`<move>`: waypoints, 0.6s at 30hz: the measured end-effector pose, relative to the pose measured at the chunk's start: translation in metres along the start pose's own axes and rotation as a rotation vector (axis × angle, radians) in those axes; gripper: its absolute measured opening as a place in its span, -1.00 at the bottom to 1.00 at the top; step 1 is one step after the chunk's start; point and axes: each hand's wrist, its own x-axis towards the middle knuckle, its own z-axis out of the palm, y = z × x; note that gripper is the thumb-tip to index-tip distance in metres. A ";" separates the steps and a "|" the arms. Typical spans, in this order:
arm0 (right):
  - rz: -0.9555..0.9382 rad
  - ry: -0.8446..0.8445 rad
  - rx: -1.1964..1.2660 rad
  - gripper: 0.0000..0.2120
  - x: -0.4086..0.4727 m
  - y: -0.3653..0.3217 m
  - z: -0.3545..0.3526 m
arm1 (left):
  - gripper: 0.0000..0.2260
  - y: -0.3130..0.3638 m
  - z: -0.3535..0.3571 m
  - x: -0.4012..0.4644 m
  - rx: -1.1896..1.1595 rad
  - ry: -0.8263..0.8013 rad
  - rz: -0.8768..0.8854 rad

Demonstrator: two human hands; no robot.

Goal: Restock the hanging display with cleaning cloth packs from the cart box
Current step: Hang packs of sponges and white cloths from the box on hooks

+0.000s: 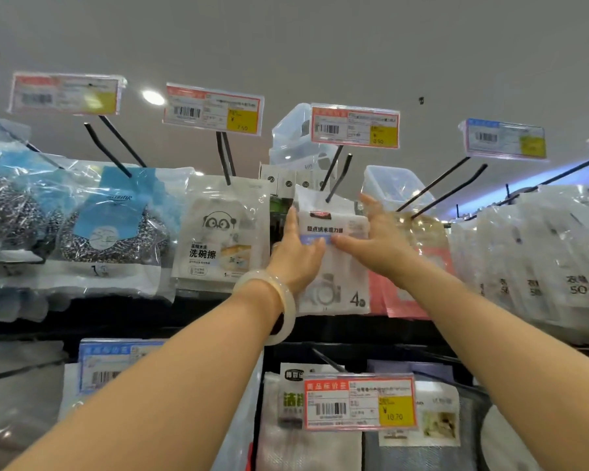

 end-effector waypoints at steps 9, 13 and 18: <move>-0.181 -0.084 -0.857 -0.41 0.002 0.028 0.031 | -0.35 -0.012 0.010 -0.003 0.634 -0.053 0.094; -0.074 -0.456 -0.799 -0.51 -0.002 0.030 0.039 | -0.47 -0.006 0.010 -0.005 0.719 -0.209 -0.093; -0.067 -0.554 -0.800 -0.42 -0.009 0.019 0.029 | -0.59 0.002 0.005 -0.017 0.749 -0.186 -0.078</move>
